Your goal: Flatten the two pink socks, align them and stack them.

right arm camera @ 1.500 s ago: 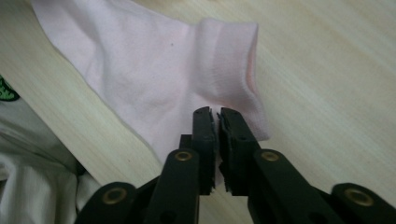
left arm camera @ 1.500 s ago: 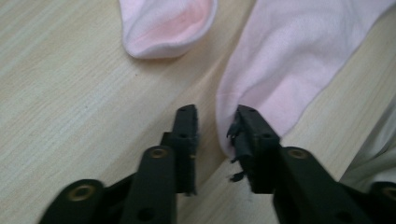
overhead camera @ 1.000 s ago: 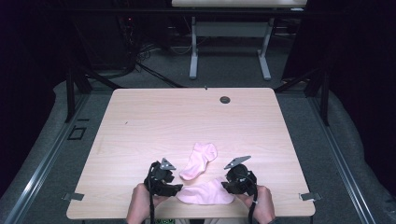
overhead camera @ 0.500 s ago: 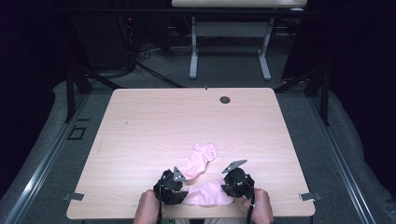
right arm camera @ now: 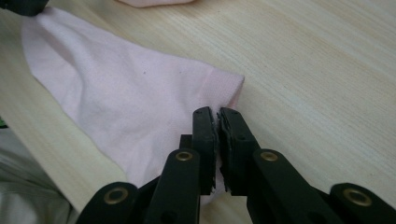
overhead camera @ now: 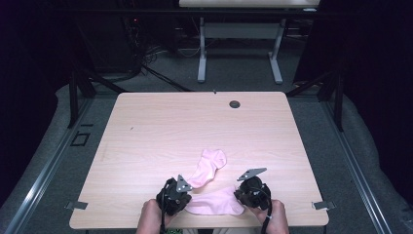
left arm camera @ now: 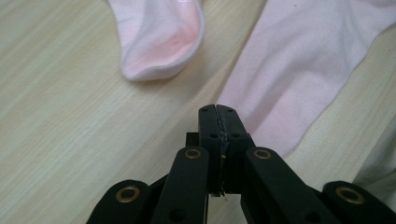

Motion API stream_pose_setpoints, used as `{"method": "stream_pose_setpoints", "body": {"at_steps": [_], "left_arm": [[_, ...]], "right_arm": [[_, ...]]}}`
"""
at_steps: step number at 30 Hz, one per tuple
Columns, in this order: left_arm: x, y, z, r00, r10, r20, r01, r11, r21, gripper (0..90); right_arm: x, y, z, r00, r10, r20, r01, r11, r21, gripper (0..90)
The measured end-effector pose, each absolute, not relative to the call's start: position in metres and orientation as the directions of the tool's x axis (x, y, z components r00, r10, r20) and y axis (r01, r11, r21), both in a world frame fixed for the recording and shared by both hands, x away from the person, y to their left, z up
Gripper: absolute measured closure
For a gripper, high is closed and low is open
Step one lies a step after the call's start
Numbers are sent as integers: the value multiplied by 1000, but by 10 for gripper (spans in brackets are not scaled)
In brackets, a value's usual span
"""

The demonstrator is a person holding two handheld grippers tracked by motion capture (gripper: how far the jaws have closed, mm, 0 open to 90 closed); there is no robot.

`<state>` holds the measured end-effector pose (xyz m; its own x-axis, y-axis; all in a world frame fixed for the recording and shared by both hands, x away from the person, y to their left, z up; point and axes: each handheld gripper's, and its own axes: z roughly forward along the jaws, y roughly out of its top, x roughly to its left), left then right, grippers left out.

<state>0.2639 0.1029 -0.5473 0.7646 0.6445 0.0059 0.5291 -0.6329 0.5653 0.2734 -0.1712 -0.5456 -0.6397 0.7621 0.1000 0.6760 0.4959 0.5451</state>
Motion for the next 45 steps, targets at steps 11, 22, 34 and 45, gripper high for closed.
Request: {"method": "stream_pose_setpoints", "body": {"at_steps": [11, 22, 34, 45], "left_arm": [[271, 108, -553, 756, 655, -2, 552, -635, 541, 889], [285, 123, -551, 687, 723, -67, 619, -535, 575, 346], [309, 127, -546, 642, 755, -132, 669, -469, 576, 135], [327, 120, -550, 625, 764, -161, 700, -458, 548, 221]], "right_arm": [[278, -165, -552, -650, 755, 84, 670, 518, 532, 832], [294, -173, -544, -656, 746, 116, 667, 501, 551, 432], [336, -173, -524, -670, 740, 58, 640, 536, 551, 170], [392, -162, -517, -676, 737, 5, 629, 573, 526, 224]]}}
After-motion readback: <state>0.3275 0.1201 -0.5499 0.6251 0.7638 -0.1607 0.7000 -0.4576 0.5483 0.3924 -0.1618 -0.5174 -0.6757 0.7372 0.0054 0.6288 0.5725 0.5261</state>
